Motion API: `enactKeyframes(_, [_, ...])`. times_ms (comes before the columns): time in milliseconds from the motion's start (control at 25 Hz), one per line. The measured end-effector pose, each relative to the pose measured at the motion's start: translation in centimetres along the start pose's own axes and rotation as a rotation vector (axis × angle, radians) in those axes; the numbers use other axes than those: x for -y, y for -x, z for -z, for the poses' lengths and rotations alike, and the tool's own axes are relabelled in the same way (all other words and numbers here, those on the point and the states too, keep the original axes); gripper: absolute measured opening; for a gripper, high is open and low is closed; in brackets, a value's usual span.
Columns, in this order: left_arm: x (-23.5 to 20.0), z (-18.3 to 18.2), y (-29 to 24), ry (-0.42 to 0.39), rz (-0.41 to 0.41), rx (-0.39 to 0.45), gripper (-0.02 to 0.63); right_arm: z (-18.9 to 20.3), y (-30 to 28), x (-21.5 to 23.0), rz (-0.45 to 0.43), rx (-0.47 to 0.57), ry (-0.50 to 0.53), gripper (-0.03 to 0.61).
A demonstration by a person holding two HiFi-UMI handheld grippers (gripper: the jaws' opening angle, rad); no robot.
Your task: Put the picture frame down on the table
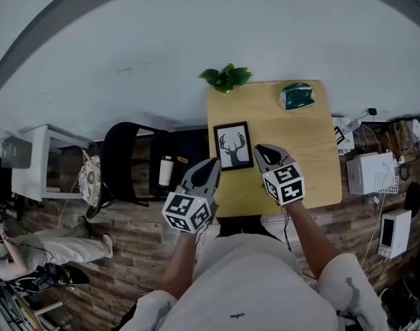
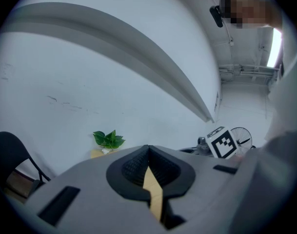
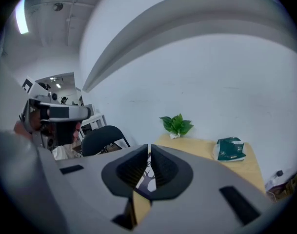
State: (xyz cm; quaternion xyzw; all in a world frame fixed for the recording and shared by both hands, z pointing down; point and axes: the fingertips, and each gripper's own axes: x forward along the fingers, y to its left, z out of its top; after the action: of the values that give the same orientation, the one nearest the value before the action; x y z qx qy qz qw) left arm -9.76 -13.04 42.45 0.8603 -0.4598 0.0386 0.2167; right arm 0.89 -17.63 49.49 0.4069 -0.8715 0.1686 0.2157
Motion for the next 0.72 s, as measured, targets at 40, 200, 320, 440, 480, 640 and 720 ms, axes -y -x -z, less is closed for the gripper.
enactKeyframes(40, [0.1, -0.4, 0.1, -0.007, 0.003, 0.005, 0.006, -0.9, 0.6, -0.3, -0.001, 0.019, 0.006, 0.015])
enactKeyframes(200, [0.1, -2.4, 0.6, -0.019, 0.008, 0.039, 0.006, -4.0, 2.8, -1.4, -0.008, 0.101, 0.018, 0.009])
enactKeyframes(320, [0.3, -3.2, 1.1, -0.028, 0.017, 0.054, 0.006, -5.7, 4.2, -2.2, -0.009, 0.147, 0.027, 0.006])
enactKeyframes(440, [0.6, -3.7, 1.5, -0.042, 0.023, 0.058, 0.006, -7.2, 5.3, -3.1, -0.011, 0.179, 0.048, 0.003])
enactKeyframes(480, [0.7, -3.9, 1.6, -0.049, 0.023, 0.059, 0.006, -7.7, 5.7, -3.3, -0.011, 0.190, 0.054, 0.003])
enactKeyframes(640, [0.9, -5.0, 2.4, -0.072, 0.020, 0.073, 0.006, -9.5, 7.4, -3.6, -0.009, 0.234, 0.068, 0.000])
enactKeyframes(720, [0.9, -5.4, 2.9, -0.077, 0.018, 0.079, 0.006, -10.1, 8.1, -4.0, -0.012, 0.251, 0.075, 0.000])
